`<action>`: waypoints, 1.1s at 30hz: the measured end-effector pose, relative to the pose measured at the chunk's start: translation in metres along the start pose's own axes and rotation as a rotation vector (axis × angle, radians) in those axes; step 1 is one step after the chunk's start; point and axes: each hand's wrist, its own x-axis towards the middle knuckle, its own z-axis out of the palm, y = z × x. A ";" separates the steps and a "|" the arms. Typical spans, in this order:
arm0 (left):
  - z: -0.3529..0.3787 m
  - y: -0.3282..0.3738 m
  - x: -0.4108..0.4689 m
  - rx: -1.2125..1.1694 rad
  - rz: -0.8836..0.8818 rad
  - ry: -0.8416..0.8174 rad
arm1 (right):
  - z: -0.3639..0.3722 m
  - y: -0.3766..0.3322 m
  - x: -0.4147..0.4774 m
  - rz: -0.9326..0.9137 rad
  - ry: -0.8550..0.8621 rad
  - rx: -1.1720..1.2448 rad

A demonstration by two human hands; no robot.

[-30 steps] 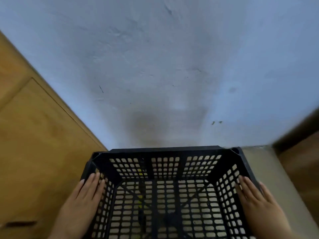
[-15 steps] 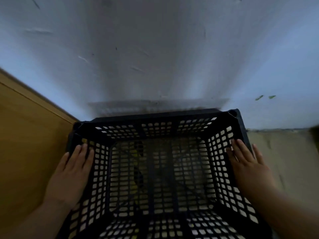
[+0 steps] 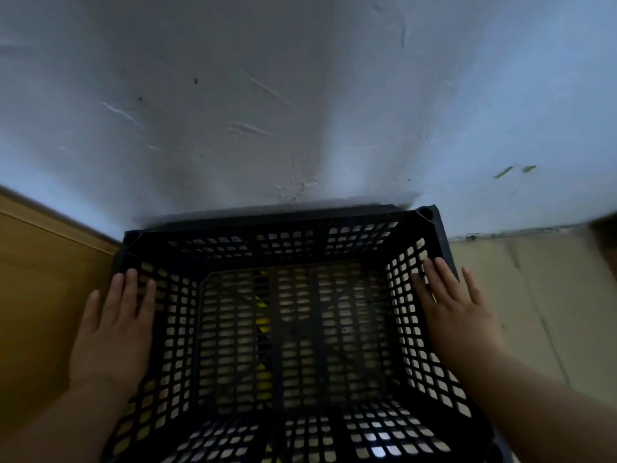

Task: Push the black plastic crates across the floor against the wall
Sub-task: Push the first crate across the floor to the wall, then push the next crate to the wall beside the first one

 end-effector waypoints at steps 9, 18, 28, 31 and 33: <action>-0.161 0.074 -0.028 -0.170 0.365 0.285 | -0.136 0.023 -0.061 0.408 -0.140 0.034; -0.320 0.228 -0.144 -0.258 0.960 0.487 | -0.250 0.121 -0.254 0.974 -0.290 0.187; -0.378 0.518 -0.453 -0.184 1.420 0.555 | -0.250 0.265 -0.648 1.400 -0.257 0.147; -0.383 0.604 -0.557 -0.136 1.481 0.563 | -0.245 0.293 -0.772 1.480 -0.304 0.115; -0.384 0.649 -0.611 -0.097 1.519 0.625 | -0.240 0.309 -0.839 1.523 -0.342 0.096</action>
